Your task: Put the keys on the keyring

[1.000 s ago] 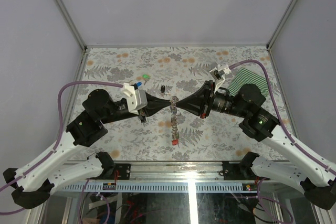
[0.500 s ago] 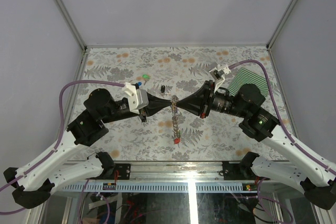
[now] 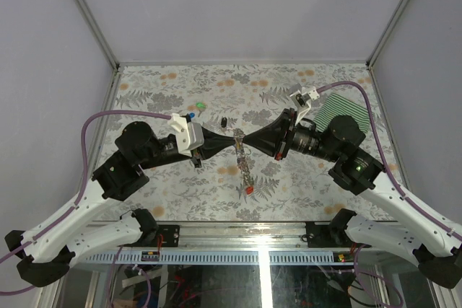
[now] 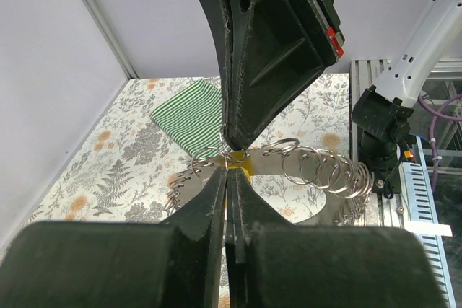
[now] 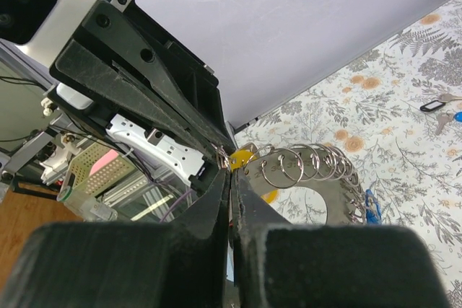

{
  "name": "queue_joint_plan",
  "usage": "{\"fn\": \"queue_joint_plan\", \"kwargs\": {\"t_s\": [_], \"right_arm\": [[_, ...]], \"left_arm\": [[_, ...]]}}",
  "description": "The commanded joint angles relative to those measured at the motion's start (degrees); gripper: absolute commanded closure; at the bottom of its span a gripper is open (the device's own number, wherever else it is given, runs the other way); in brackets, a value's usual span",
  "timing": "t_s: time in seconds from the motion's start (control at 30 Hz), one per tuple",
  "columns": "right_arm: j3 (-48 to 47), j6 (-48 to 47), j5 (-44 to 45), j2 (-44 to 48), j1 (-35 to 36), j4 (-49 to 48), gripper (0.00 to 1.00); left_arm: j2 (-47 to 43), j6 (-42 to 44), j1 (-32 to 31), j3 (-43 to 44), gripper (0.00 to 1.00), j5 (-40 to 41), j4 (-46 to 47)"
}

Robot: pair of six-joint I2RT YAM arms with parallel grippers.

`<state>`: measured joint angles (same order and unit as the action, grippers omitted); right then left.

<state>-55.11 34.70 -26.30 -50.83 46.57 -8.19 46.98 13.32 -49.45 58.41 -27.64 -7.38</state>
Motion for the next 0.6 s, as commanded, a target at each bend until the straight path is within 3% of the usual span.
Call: {"fn": "queue_joint_plan", "kwargs": {"t_s": [0.0,0.33,0.57], "right_arm": [[-1.4,1.7,3.3,1.4,0.1,-8.0,1.0],[0.8,4.0,5.4,1.8,0.2,-12.9,1.0],[4.0,3.5,6.2,2.9,0.2,-19.0,1.0]], "left_arm": [[-0.1,-0.9,-0.2,1.1,1.0,-1.1,2.2],[1.0,-1.4,-0.2,0.8,1.0,-1.6,2.5],[0.7,-3.1,-0.2,0.0,0.87,-1.5,5.0]]}}
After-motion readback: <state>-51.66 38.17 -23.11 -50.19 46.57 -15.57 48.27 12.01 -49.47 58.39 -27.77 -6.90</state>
